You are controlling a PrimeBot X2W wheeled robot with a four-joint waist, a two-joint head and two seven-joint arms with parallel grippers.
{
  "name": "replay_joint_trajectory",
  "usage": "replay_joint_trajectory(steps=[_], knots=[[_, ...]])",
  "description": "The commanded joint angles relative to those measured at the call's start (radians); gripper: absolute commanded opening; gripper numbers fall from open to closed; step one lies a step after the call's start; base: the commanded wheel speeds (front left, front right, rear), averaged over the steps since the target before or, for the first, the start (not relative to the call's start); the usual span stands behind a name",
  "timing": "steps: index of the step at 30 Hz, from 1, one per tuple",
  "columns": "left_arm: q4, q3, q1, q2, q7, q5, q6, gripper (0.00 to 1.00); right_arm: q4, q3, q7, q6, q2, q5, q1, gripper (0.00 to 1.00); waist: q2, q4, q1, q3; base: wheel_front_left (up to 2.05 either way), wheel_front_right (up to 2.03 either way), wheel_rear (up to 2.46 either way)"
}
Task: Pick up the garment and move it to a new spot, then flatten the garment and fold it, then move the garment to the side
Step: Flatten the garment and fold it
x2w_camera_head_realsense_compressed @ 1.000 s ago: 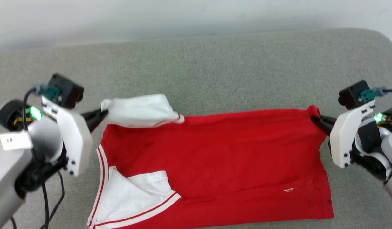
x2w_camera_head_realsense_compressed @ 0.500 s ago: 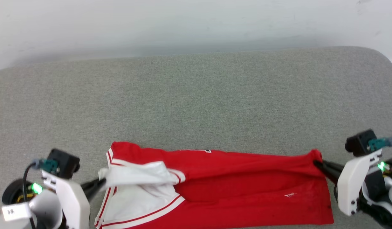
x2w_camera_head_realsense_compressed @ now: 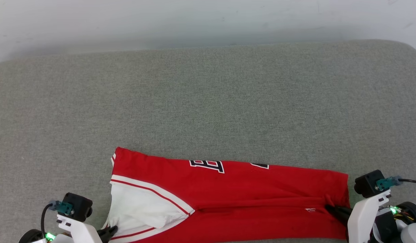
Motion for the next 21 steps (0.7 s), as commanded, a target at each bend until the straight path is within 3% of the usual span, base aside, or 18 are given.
replay_joint_trajectory(steps=[1,3,4,5,6,10,21], knots=[[0.018,-0.002,0.005,-0.012,-0.004,0.000,-0.008,0.00,0.019,0.005,0.001,-0.001,0.013,-0.007,0.017,0.00,0.0000,0.001,0.0000,0.000,0.00,0.00,0.00],[0.037,0.004,-0.003,-0.024,-0.021,0.005,-0.009,0.00,0.024,-0.006,-0.012,-0.001,0.025,-0.005,0.016,0.00,0.0000,0.002,0.0000,-0.004,0.00,0.00,0.00],[0.044,0.008,-0.003,-0.030,-0.030,0.004,-0.006,0.40,0.021,-0.014,-0.020,-0.001,0.028,-0.003,0.015,0.38,0.0000,0.002,0.0000,-0.007,0.00,0.00,0.00],[0.044,0.008,-0.003,-0.030,-0.030,0.004,-0.006,0.40,0.021,-0.014,-0.020,-0.001,0.028,-0.003,0.015,0.38,0.0000,0.002,0.0000,-0.007,0.00,0.00,0.00],[0.051,0.017,-0.003,-0.032,-0.056,0.013,0.004,1.00,0.007,-0.032,-0.037,-0.001,0.027,-0.015,0.010,1.00,0.0000,0.000,0.0000,-0.016,0.00,0.00,0.00],[0.035,0.057,0.015,-0.035,-0.136,0.007,0.034,1.00,-0.043,-0.086,-0.057,-0.001,0.024,-0.015,0.008,1.00,0.0000,-0.002,0.0000,-0.040,0.00,0.00,0.00],[-0.035,0.163,0.045,-0.036,-0.371,0.065,0.181,1.00,-0.202,-0.246,0.022,-0.001,-0.008,-0.060,0.025,1.00,0.0000,0.003,0.0000,-0.079,0.00,0.00,0.00]])
